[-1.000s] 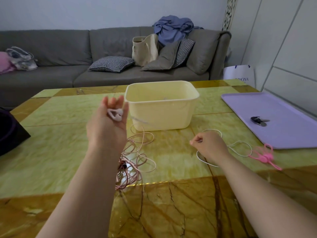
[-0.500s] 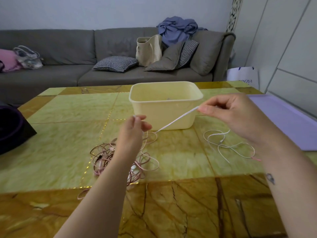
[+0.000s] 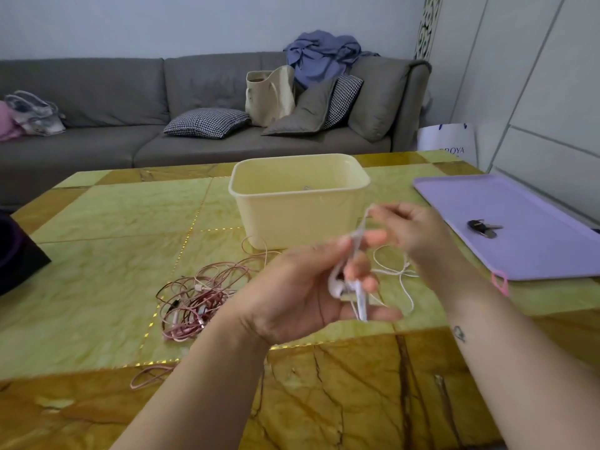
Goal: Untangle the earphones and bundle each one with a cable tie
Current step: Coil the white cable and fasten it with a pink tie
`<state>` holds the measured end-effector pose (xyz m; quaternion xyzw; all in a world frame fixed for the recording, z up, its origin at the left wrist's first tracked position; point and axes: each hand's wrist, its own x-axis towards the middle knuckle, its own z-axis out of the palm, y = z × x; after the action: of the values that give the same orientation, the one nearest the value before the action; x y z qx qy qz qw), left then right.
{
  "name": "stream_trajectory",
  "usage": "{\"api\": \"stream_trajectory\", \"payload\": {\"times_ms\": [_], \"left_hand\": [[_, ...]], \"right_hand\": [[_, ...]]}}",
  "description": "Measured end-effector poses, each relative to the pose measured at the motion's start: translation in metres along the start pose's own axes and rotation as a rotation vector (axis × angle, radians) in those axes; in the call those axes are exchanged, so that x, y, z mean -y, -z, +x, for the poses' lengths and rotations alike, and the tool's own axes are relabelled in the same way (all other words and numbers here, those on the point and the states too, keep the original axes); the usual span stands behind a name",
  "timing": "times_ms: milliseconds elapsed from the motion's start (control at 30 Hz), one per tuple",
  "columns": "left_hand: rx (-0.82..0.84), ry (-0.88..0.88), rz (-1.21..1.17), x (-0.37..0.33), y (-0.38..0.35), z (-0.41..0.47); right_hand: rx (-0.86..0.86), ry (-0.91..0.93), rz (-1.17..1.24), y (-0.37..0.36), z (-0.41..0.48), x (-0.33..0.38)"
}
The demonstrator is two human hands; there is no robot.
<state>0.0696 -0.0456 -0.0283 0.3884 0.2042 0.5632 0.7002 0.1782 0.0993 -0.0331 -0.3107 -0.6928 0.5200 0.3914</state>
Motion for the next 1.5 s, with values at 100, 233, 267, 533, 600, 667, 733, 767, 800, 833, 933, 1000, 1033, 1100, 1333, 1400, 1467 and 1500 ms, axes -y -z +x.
{"api": "stream_trajectory", "payload": {"times_ms": [100,233,267,533,600,667,733,767,800,833,933,1000,1033,1100,1333,1400,1467,1500], "left_hand": [[-0.221,-0.282,-0.182,-0.016,-0.001,-0.003],[-0.652,-0.558,-0.124,-0.034,0.02,-0.015],[-0.729,-0.569,-0.074,-0.035,0.028,-0.018],[-0.769,-0.228,0.682,-0.006,0.036,-0.008],[-0.694,-0.114,0.74,-0.001,0.032,-0.007],[-0.644,-0.043,0.737,0.0,0.028,-0.007],[-0.61,-0.011,0.686,0.0,0.023,-0.008],[-0.585,-0.003,0.637,0.0,0.022,-0.008],[-0.549,0.006,0.575,-0.001,0.02,-0.009],[-0.5,0.017,0.505,-0.002,0.018,-0.009],[-0.328,0.009,0.288,-0.006,0.012,-0.011],[-0.257,-0.061,0.17,-0.008,0.01,-0.011],[-0.252,-0.121,0.11,-0.01,0.009,-0.011],[-0.33,-0.253,-0.025,-0.014,0.008,-0.009],[-0.809,-0.479,0.171,-0.026,0.033,-0.014],[-0.898,-0.385,0.435,-0.022,0.037,-0.016],[-0.858,-0.249,0.676,-0.015,0.034,-0.015],[-0.81,-0.183,0.756,-0.011,0.031,-0.014]], "right_hand": [[0.218,-0.116,-0.193,-0.017,-0.008,-0.007],[0.555,-0.011,-0.53,-0.032,-0.024,0.011],[0.623,0.008,-0.594,-0.036,-0.027,0.018],[0.658,0.143,-0.78,-0.028,-0.041,0.056],[0.565,0.195,-0.759,-0.019,-0.037,0.059],[0.472,0.208,-0.688,-0.012,-0.031,0.056],[0.366,0.203,-0.581,-0.008,-0.025,0.05],[0.321,0.206,-0.529,-0.007,-0.021,0.046],[0.29,0.202,-0.475,-0.006,-0.018,0.043],[0.284,0.185,-0.409,-0.006,-0.017,0.041],[0.328,0.033,-0.088,-0.012,-0.017,0.026],[0.349,-0.085,0.109,-0.023,-0.018,0.014],[0.352,-0.116,0.141,-0.03,-0.019,0.009],[0.367,-0.076,0.058,-0.041,-0.023,0.002],[0.64,0.106,-0.59,-0.044,-0.039,0.022],[0.594,0.143,-0.607,-0.038,-0.039,0.034],[0.528,0.178,-0.559,-0.03,-0.038,0.045],[0.496,0.196,-0.534,-0.027,-0.037,0.048]]}}
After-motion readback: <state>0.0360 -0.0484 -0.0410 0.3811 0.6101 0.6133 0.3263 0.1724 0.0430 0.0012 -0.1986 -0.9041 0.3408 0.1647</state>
